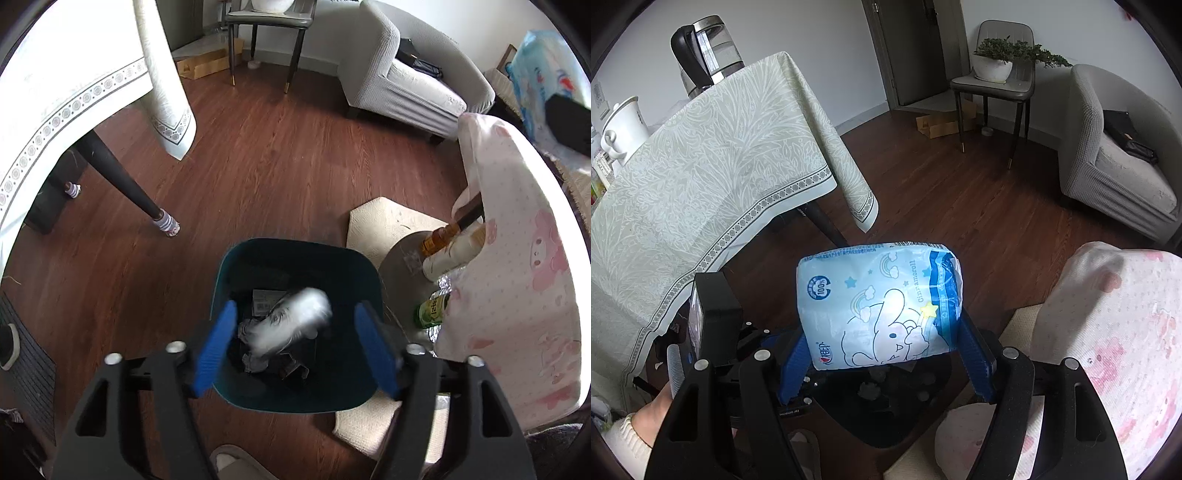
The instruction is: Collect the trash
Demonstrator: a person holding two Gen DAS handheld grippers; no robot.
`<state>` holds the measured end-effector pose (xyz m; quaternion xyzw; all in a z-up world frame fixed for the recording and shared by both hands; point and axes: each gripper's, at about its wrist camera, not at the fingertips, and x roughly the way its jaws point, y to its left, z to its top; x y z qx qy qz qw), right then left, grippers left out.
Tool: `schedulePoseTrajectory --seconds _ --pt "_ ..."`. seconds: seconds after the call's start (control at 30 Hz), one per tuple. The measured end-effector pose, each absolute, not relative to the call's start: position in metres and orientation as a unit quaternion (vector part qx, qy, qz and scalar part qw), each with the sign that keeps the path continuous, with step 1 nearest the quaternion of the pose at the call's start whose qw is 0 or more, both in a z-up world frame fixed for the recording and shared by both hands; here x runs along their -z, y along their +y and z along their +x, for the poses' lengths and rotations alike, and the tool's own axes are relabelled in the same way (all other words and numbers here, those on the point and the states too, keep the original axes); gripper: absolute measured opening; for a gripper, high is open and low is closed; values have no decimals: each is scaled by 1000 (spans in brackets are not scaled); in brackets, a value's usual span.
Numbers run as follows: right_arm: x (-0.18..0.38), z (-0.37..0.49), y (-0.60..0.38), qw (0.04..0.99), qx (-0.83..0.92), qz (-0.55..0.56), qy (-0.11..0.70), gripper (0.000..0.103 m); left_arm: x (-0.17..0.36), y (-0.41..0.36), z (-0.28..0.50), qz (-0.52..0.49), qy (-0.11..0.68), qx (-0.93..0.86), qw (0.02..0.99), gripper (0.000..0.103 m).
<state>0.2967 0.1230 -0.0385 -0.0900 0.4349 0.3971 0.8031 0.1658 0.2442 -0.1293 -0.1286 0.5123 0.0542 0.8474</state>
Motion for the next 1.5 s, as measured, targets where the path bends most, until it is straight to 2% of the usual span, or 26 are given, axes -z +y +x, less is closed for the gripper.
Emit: schedulePoseTrajectory --seconds 0.43,0.7,1.03,1.13,1.27,1.5 --pt "80 297 160 784 -386 -124 471 72 95 273 140 -125 456 -86 877 74" --pt "112 295 180 768 -381 -146 493 72 69 282 127 -135 422 -94 891 67" --pt "183 286 191 727 -375 -202 538 72 39 271 127 -122 388 -82 910 61" --pt "197 283 189 721 -365 -217 548 74 35 267 128 -112 386 -79 912 56" --pt "200 281 183 720 -363 -228 546 84 25 263 128 -113 376 -70 917 56" --pt "180 278 165 726 -374 -212 536 84 5 251 124 -111 355 -65 926 56"
